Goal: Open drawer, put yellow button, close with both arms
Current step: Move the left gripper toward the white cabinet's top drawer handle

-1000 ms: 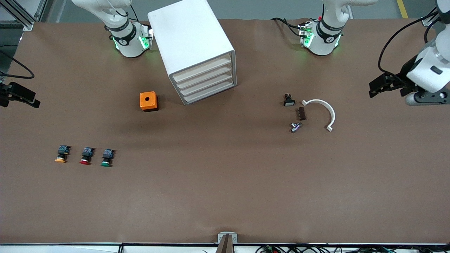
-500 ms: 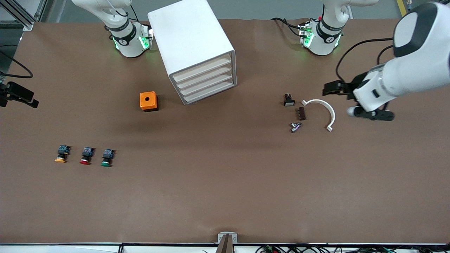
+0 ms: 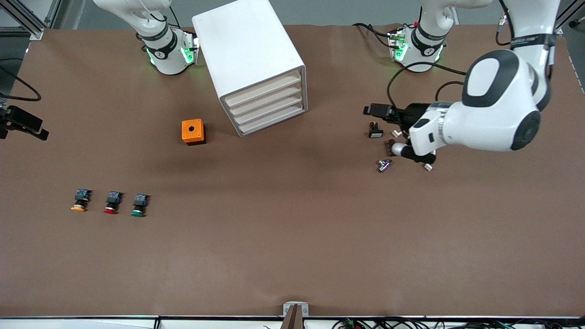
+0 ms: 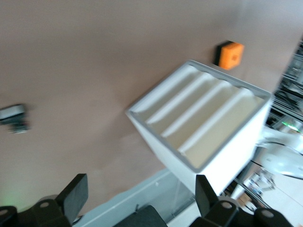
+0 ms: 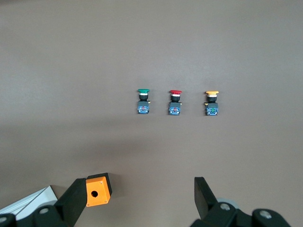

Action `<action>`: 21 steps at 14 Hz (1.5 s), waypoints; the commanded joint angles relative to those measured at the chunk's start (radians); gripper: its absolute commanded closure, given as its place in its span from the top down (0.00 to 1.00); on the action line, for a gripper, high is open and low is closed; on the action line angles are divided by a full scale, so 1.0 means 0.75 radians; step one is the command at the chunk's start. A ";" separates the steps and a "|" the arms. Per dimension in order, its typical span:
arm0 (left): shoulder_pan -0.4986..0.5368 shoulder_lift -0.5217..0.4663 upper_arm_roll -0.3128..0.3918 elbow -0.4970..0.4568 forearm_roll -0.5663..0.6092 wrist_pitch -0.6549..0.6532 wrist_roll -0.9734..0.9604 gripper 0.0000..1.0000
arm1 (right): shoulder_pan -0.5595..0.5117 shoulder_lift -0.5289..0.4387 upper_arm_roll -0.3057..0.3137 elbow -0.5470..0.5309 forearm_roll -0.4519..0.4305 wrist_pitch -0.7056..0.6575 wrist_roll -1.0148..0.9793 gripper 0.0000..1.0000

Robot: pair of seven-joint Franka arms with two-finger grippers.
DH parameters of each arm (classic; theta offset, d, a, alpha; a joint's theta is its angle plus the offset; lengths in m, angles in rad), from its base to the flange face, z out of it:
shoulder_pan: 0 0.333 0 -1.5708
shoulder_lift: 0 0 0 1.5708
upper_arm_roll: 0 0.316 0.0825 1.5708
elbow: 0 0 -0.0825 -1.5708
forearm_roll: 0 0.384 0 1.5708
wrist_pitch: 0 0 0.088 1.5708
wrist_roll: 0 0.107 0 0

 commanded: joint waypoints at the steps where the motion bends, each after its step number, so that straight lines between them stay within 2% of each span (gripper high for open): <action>1: -0.021 -0.002 -0.103 -0.074 -0.111 0.132 0.100 1.00 | -0.004 0.003 -0.006 0.034 0.014 -0.011 0.007 1.00; 4: -0.023 0.059 -0.183 -0.079 -0.125 0.202 0.256 1.00 | -0.004 0.003 -0.006 0.034 0.012 -0.013 0.009 1.00; 6: -0.023 0.092 -0.204 -0.095 -0.136 0.230 0.378 1.00 | -0.004 0.003 -0.008 0.034 0.004 -0.011 0.005 1.00; 10: -0.055 0.163 -0.224 -0.173 -0.342 0.257 0.518 1.00 | -0.057 0.003 -0.008 0.040 -0.002 -0.007 -0.007 1.00; 13: -0.121 0.174 -0.229 -0.250 -0.458 0.365 0.601 1.00 | -0.098 0.003 -0.008 0.050 -0.008 -0.007 -0.013 1.00; 15: -0.150 0.210 -0.229 -0.271 -0.548 0.392 0.673 1.00 | -0.128 0.003 -0.008 0.050 -0.059 -0.007 -0.058 1.00; 16: -0.156 0.231 -0.231 -0.271 -0.571 0.392 0.710 0.98 | -0.134 0.005 -0.006 0.048 -0.092 -0.005 -0.084 1.00; 21: -0.211 0.280 -0.231 -0.275 -0.623 0.410 0.835 0.72 | -0.228 0.113 -0.006 0.038 -0.102 0.001 -0.217 1.00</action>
